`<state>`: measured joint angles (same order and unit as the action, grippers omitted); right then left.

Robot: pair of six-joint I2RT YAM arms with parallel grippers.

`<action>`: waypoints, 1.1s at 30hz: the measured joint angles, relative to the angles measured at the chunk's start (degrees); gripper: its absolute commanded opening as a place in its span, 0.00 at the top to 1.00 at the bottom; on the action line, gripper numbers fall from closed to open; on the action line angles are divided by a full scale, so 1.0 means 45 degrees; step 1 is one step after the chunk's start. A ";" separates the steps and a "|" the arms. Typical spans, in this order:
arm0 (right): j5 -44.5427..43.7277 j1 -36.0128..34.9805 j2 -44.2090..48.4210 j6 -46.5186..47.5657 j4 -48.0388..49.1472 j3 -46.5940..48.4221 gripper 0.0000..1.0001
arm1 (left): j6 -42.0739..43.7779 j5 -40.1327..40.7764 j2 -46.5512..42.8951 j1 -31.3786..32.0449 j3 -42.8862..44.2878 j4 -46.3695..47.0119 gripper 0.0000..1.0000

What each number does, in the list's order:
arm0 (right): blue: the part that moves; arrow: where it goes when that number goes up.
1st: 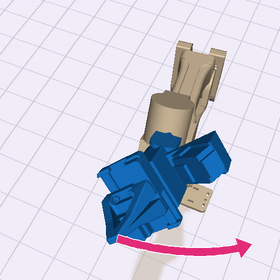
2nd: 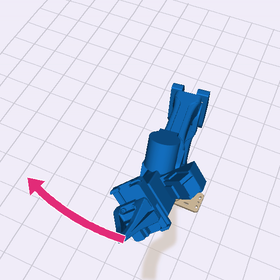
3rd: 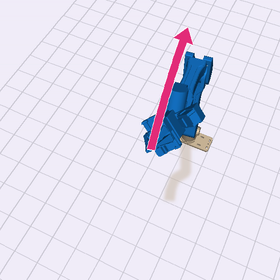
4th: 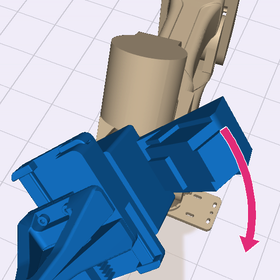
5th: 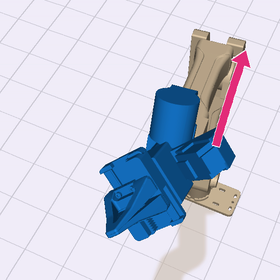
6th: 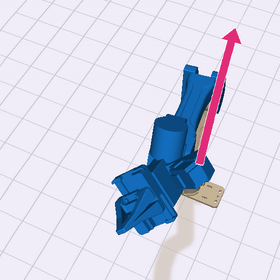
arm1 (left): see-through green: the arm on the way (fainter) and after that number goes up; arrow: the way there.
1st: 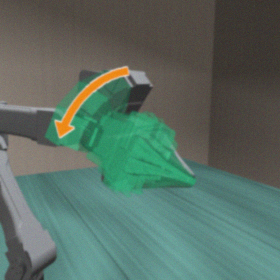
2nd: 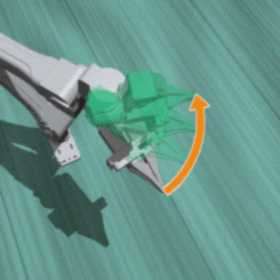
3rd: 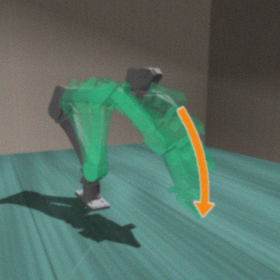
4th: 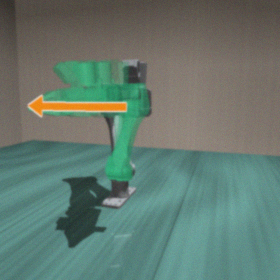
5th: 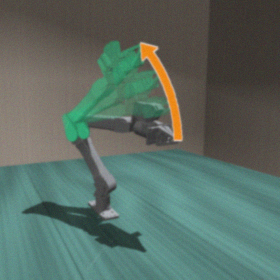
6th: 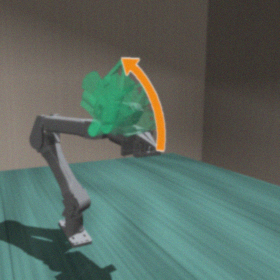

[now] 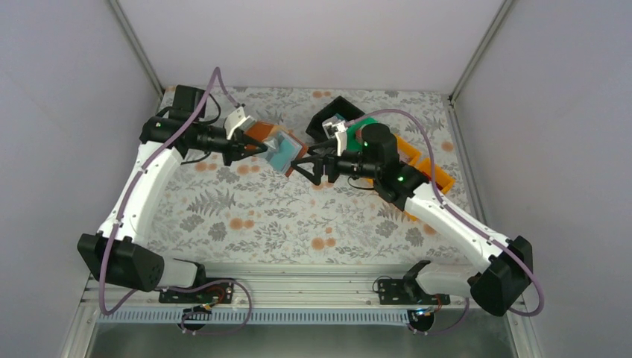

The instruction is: Take the credit cards out of the card holder

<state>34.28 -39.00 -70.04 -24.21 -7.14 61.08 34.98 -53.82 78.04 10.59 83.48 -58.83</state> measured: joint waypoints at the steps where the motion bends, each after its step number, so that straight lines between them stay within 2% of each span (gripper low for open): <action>1: -0.0141 -0.0039 0.0024 -0.0024 0.0408 -0.0248 0.01 | -0.0199 -0.0282 -0.0010 -0.0034 0.0024 -0.0010 0.98; 4: -0.0491 -0.0170 -0.0029 -0.0034 0.1146 -0.0447 0.04 | -0.0593 -0.0986 -0.0010 -0.0272 0.0253 -0.0053 0.98; 13: -0.0287 -0.0495 -0.0612 0.0078 0.2671 -0.0403 0.71 | -0.0962 -0.2040 -0.0058 -0.0413 0.0398 -0.0092 0.97; 14: -0.0248 -0.0505 -0.0738 -0.0005 0.2696 -0.0398 0.76 | -0.0967 -0.2093 -0.0058 -0.0413 0.0398 -0.0097 0.98; 16: -0.0209 -0.0529 -0.0850 0.0112 0.2715 -0.0389 0.93 | -0.0967 -0.2181 -0.0058 -0.0427 0.0398 -0.0121 0.98; 17: -0.0160 -0.0534 -0.0865 0.0107 0.2725 -0.0389 0.95 | -0.0962 -0.2215 -0.0058 -0.0457 0.0398 -0.0146 0.97; 18: 0.0005 -0.0544 -0.0860 0.0126 0.2773 -0.0389 0.96 | -0.0962 -0.2186 -0.0058 -0.0486 0.0398 -0.0160 0.93; 19: 0.0049 -0.0563 -0.0816 0.0194 0.2812 -0.0384 0.96 | -0.0952 -0.2191 -0.0053 -0.0510 0.0398 -0.0146 0.73; 20: 0.0010 -0.0617 -0.0763 0.0180 0.2798 -0.0384 0.96 | -0.0942 -0.2273 -0.0053 -0.0559 0.0398 -0.0209 0.48; 21: -0.0049 -0.0641 -0.0719 0.0199 0.2759 -0.0384 0.96 | -0.0879 -0.2317 -0.0063 -0.0593 0.0398 -0.0228 0.30; 24: -0.0675 -0.0636 -0.0646 0.0204 0.2064 -0.0296 0.96 | -0.0884 -0.2424 -0.0073 -0.0826 0.0471 -0.0306 0.04; 25: -0.0986 -0.0636 -0.0646 0.0185 0.1579 -0.0155 0.96 | -0.0879 -0.2365 -0.0073 -0.0952 0.0476 -0.0291 0.00; 29: -0.2059 -0.0636 -0.0729 -0.0243 -0.0117 0.0612 0.96 | -0.0933 -0.1477 -0.0189 -0.1200 0.0457 0.0112 0.00; 33: -0.2686 -0.0685 -0.1326 -0.1253 -0.0981 0.1559 0.96 | -0.1137 -0.0160 -0.0515 -0.0597 0.0408 0.0947 0.00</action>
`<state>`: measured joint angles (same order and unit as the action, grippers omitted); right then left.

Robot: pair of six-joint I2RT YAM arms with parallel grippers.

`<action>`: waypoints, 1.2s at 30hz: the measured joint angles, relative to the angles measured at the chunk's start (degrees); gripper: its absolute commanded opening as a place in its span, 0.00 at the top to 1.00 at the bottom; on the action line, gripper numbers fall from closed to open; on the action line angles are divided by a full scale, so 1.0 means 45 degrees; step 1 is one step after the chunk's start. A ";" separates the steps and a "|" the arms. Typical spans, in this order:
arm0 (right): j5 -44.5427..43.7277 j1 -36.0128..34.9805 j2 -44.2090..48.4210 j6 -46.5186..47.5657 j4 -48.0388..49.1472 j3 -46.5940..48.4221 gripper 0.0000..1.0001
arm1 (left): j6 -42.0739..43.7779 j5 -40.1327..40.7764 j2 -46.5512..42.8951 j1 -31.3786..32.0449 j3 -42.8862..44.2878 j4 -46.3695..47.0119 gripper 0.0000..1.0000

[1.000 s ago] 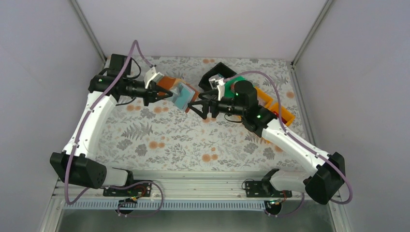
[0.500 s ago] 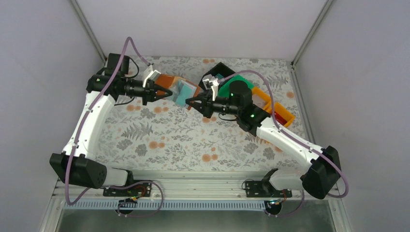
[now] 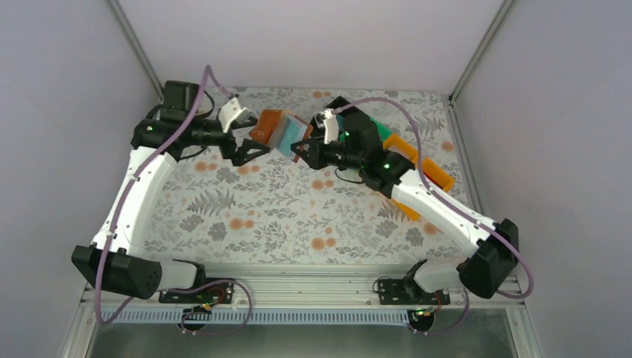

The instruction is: Take the credit cards out of the card holder

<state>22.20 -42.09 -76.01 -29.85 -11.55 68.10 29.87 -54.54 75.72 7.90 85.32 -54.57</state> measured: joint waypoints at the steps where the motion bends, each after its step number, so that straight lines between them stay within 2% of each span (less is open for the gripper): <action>1: -0.0102 -0.0034 -0.0219 -0.0175 -0.0160 0.0185 0.96 | -0.0083 0.0452 -0.0049 0.0325 0.0000 0.0175 0.00; 5: -0.0690 -0.0393 -0.1365 -0.0792 -0.0753 0.0933 0.96 | -0.0253 0.2633 -0.0073 0.1938 -0.0005 0.0903 0.00; 12: -0.0889 -0.0971 -0.1977 -0.1030 -0.1345 0.1404 0.96 | -0.0423 0.7164 -0.0063 0.2307 -0.0583 0.2259 0.00; 15: -0.0889 -0.0986 -0.1977 -0.1005 -0.1409 0.1535 0.96 | -0.0393 0.8160 -0.0015 0.2307 -0.0753 0.2443 0.01; 19: -0.0831 -0.0986 -0.1919 -0.0811 -0.1462 0.1540 0.96 | -0.0219 0.8636 0.0058 0.2268 -0.0753 0.2477 0.11; 21: -0.0612 -0.0991 -0.1773 -0.0539 -0.1530 0.1540 0.96 | -0.0044 0.8111 0.0092 0.1962 -0.0748 0.2356 0.15; 23: -0.0335 -0.0991 -0.1569 -0.0121 -0.1632 0.1540 0.96 | 0.0345 0.6523 0.0112 0.1375 -0.0685 0.1855 0.16; 26: 0.0219 -0.0991 -0.1248 0.0729 -0.1753 0.1540 0.96 | 0.1200 0.4221 0.0165 0.0695 -0.0267 0.0675 0.29; 29: 0.0835 -0.0991 -0.0933 0.1715 -0.1962 0.1540 0.96 | 0.1763 0.2783 0.0165 0.0486 0.0141 -0.0296 0.48; 34: 0.1462 -0.0986 -0.0432 0.2948 -0.2365 0.1540 0.96 | 0.2531 0.1103 0.0092 0.0330 0.0452 -0.1540 0.95; 35: 0.1530 -0.0976 -0.0374 0.3118 -0.2429 0.1540 0.94 | 0.2686 0.0777 0.0087 0.0335 0.0525 -0.1831 0.97; 36: 0.1579 -0.0967 -0.0321 0.3279 -0.2487 0.1540 0.87 | 0.2890 0.0486 0.0083 0.0330 0.0612 -0.2113 0.97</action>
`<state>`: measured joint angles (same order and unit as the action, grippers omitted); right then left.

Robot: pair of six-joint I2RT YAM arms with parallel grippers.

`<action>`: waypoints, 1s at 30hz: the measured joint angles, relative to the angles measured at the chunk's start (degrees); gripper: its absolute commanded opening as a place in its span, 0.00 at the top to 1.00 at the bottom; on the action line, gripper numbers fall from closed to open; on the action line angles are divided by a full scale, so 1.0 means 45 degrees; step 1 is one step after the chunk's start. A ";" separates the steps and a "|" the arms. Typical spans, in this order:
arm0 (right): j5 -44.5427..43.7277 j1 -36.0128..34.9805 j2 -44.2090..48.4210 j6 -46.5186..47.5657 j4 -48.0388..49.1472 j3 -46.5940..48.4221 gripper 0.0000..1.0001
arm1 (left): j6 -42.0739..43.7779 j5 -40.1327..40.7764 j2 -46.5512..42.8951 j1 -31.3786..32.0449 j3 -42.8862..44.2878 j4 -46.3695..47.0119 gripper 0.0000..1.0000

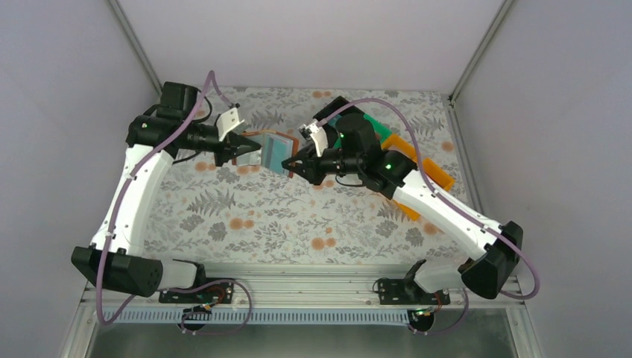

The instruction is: Take the credit cards out of the card holder

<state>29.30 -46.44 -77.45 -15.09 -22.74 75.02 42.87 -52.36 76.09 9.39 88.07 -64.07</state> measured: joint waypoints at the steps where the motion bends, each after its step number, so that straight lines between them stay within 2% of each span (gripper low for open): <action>1: 0.0058 0.0010 0.0053 0.0131 -0.0034 0.0000 0.72 | 0.0180 -0.0248 -0.0005 -0.0010 0.0102 -0.0277 0.98; 2: 0.0141 0.0015 0.0136 0.0301 -0.0073 -0.0015 0.59 | 0.0301 -0.0408 -0.0010 -0.0029 0.0165 -0.0466 0.98; 3: 0.0204 0.0019 0.0214 0.0340 -0.0102 -0.0034 0.51 | 0.0452 -0.0651 -0.0010 -0.0053 0.0238 -0.0675 0.98; 5: 0.0287 0.0015 0.0583 0.0777 -0.0058 -0.0243 0.47 | 0.0748 -0.1005 -0.0019 -0.0073 0.0364 -0.1078 0.98; 9: 0.0136 0.0029 0.1598 0.1141 0.0287 -0.0971 0.47 | 0.0947 -0.1642 -0.0019 -0.0063 0.0554 -0.1613 0.98; 12: -0.0049 0.0029 0.2137 0.1175 0.0661 -0.1389 0.43 | 0.0733 -0.2030 -0.0019 -0.0063 0.0714 -0.1666 0.98; 19: 0.0136 0.0024 0.2103 0.0869 0.1715 -0.1637 0.17 | -0.1103 -0.2050 -0.0019 -0.0058 0.0714 -0.0690 0.98; 24: 0.0549 0.0005 0.2016 0.1059 0.2123 -0.1962 0.18 | -0.2953 -0.0923 -0.0024 -0.0063 0.0714 0.0452 0.98; 28: 0.0695 -0.0019 0.1661 0.1064 0.2477 -0.1982 0.18 | -0.3599 -0.0520 -0.0024 -0.0049 0.0714 0.0782 0.98; 30: 0.0729 -0.0073 0.1360 0.1035 0.2662 -0.1923 0.21 | -0.3764 -0.0418 -0.0024 -0.0044 0.0714 0.0903 0.98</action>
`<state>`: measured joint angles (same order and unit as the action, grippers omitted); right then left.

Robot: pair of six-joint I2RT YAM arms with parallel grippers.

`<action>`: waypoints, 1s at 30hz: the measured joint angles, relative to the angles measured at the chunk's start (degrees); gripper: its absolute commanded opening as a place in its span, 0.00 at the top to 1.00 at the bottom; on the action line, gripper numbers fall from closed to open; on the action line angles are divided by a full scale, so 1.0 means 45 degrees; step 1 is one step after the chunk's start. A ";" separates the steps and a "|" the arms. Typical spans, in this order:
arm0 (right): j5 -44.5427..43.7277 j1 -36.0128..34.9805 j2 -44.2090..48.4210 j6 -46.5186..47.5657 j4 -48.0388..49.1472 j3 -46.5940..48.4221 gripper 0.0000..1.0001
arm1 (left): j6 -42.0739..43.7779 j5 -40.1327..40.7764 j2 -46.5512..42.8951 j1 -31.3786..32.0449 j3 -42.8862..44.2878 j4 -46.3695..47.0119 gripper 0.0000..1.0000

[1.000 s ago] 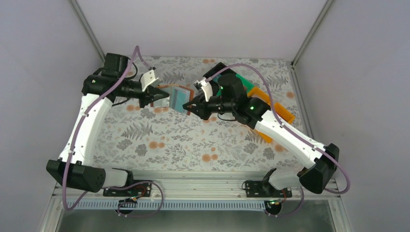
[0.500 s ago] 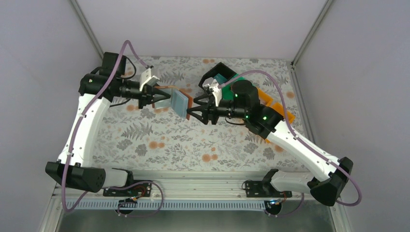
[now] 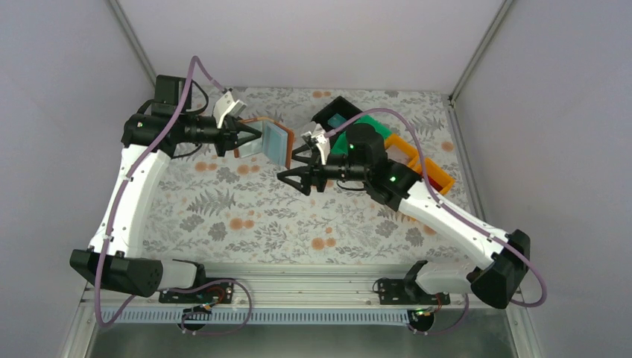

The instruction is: Take the credit cards out of the card holder

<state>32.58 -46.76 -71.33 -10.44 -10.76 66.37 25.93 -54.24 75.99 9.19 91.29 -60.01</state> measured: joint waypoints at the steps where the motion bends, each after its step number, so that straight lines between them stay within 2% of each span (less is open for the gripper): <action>1: -0.0019 -0.0029 -0.0146 -0.0005 0.0092 0.0044 0.26 | -0.0024 0.0005 0.0000 0.0010 0.0000 0.0029 0.98; 4: -0.0321 -0.0083 -0.0403 0.0029 0.0262 0.0112 0.47 | -0.0019 -0.0034 0.0000 0.0019 0.0000 0.0039 0.98; 6: -0.0627 -0.0097 -0.0423 -0.0068 0.0267 0.0112 0.57 | -0.0010 -0.0083 0.0000 0.0019 0.0000 0.0034 0.98; 11: -0.1258 -0.0107 -0.0359 -0.0063 0.0301 0.0117 0.69 | 0.0170 -0.0199 0.0000 0.0024 0.0000 -0.0063 0.98; 13: -0.1447 -0.0107 -0.0311 -0.0102 0.0287 0.0117 0.68 | 0.0330 -0.0291 0.0000 0.0039 0.0000 -0.0121 0.98; 17: -0.1749 -0.0107 -0.0282 -0.0165 0.0189 0.0262 0.59 | 0.0481 -0.0437 0.0000 0.0068 0.0000 -0.0126 0.98; 22: -0.1826 -0.0107 -0.0389 -0.0282 0.0199 0.0573 0.63 | 0.0520 -0.0583 0.0000 0.0209 -0.0019 -0.0141 0.98; 25: -0.1928 -0.0107 -0.0544 -0.0379 0.0199 0.0758 0.57 | 0.0573 -0.0670 -0.0024 0.0272 -0.0024 -0.0287 0.98; 30: -0.1953 -0.0107 -0.0602 -0.0423 0.0165 0.0758 0.42 | 0.0656 -0.0665 -0.0126 0.0282 -0.0029 -0.0355 0.98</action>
<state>23.79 -47.24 -74.04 -12.34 -10.02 69.78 28.88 -57.23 75.42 10.46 91.15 -61.60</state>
